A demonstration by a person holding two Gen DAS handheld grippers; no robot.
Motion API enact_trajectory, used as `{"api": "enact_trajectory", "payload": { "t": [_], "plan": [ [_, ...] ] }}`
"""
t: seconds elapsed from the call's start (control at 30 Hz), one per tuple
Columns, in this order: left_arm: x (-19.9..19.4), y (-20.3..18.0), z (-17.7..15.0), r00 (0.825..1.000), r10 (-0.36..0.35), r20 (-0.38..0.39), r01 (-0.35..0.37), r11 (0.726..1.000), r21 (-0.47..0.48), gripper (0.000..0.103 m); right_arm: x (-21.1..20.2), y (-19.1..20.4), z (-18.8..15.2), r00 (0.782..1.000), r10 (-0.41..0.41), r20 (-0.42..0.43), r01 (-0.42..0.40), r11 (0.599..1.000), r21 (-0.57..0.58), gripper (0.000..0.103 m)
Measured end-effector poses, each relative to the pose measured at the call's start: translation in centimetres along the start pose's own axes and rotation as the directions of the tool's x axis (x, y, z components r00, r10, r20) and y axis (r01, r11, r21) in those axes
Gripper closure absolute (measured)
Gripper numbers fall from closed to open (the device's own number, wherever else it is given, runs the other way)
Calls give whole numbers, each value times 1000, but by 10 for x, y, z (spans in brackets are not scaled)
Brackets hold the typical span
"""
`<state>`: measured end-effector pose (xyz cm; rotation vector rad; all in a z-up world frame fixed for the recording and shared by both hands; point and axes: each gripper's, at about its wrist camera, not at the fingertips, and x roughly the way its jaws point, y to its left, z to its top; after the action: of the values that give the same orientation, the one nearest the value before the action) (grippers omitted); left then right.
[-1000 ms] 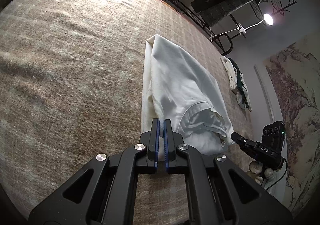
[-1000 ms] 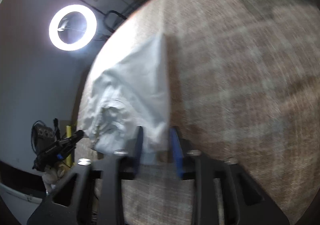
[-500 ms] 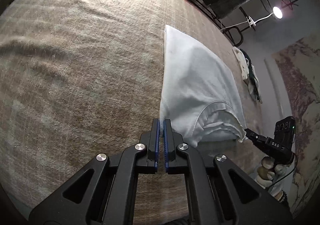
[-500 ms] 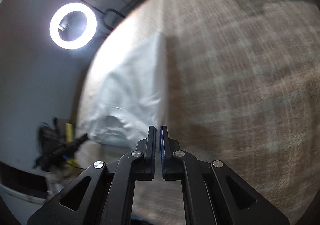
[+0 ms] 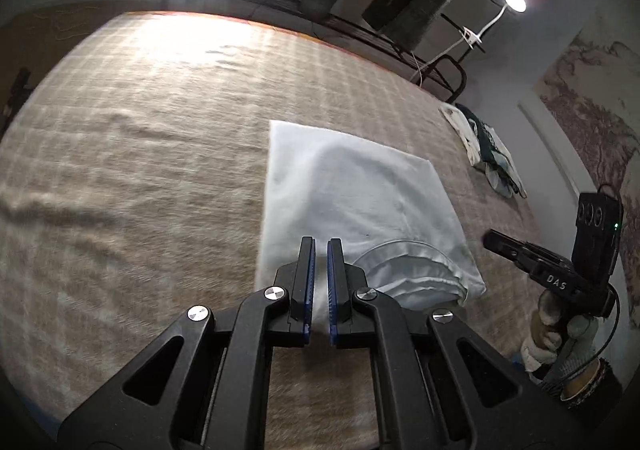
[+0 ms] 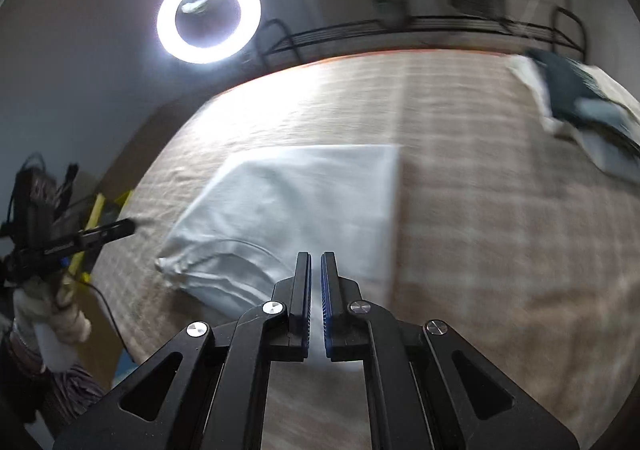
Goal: Fold small clothes
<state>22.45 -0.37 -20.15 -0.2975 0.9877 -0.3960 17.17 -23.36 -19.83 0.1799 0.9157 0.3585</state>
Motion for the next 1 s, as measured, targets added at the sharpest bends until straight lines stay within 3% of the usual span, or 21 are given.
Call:
{"api": "enact_trajectory", "payload": {
  "t": [0.17,0.23,0.27,0.43,0.6,0.83,1.0],
  "plan": [
    [40,-9,-10,994,69,-81,-61,993,97,101,39,19,-5,995,-54,-79,46,994,-99,99],
    [51,-2,-23,988,82,-133,-67,991,116,101,49,13,-17,988,-49,-149,34,994,-101,99],
    [48,2,-27,990,72,-121,-58,991,118,101,46,9,-21,987,-42,-155,26,994,-104,99],
    [29,13,-19,996,28,-86,-24,998,53,101,25,-9,-6,994,67,-89,-67,998,6,99],
    [25,10,4,1000,24,-19,-23,1000,16,101,32,-3,36,996,83,-10,-83,996,12,99],
    [50,0,22,998,59,-9,-59,998,19,101,80,36,74,999,45,-22,-47,996,-73,99],
    [71,4,19,995,73,-68,-72,997,21,101,113,29,71,995,-10,-96,2,997,-81,99]
  ]
}}
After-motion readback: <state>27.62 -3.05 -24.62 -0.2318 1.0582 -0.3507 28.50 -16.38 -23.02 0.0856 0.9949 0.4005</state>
